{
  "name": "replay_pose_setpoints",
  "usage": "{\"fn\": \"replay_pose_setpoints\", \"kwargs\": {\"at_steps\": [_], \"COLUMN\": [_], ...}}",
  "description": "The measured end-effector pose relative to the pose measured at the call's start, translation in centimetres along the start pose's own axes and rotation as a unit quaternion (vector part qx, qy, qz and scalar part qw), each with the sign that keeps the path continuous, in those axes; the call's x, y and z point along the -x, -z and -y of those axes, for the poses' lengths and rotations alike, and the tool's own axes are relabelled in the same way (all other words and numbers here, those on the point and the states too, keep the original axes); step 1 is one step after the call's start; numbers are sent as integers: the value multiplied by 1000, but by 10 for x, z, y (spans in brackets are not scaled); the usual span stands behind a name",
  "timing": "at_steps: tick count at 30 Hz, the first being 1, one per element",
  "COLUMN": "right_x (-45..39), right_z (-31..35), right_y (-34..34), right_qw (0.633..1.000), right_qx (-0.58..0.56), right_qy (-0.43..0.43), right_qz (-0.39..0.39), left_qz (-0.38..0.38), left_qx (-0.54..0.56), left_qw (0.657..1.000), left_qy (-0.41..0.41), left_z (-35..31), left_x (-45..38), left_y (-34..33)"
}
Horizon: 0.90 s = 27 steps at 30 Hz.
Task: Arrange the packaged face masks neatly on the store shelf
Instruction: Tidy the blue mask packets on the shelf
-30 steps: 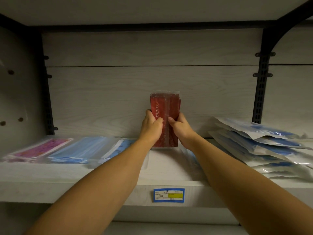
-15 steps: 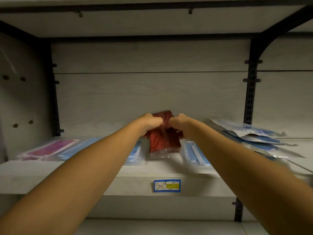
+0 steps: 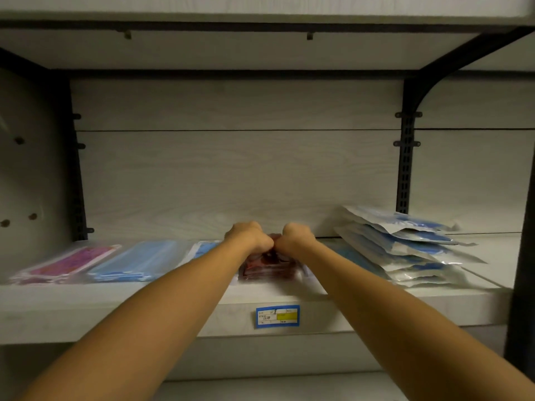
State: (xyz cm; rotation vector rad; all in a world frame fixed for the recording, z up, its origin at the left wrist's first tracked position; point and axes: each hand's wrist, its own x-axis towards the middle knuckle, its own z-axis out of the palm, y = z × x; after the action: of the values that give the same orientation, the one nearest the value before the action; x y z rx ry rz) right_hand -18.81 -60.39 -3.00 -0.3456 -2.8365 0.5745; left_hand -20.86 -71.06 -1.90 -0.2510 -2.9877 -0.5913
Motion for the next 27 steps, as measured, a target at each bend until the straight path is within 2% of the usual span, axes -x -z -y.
{"fn": "replay_pose_setpoints", "kwargs": {"at_steps": [4,8,13,17,22,27], "right_x": [7,8,12,15,9,5], "right_z": [-1,-18,-39,-51,-68,-74], "right_y": [16,36,49,54,48,59], "right_qw": [1000,997,993,995,996,997], "right_qx": [-6,-7,25,52,74,41], "right_qy": [3,-28,-79,-74,-57,-63], "right_qz": [-29,-68,-84,-31,4,28], "left_qz": [-40,-76,-8,23,14,35], "left_qx": [-23,19,68,89,-48,-159], "left_qw": [999,994,991,988,991,983], "left_qy": [-19,-71,-111,-124,-125,-79], "left_z": [-3,-16,-40,-60,-88,-111], "left_x": [-2,0,5,9,11,15], "left_y": [8,10,-10,-27,-34,-35]}}
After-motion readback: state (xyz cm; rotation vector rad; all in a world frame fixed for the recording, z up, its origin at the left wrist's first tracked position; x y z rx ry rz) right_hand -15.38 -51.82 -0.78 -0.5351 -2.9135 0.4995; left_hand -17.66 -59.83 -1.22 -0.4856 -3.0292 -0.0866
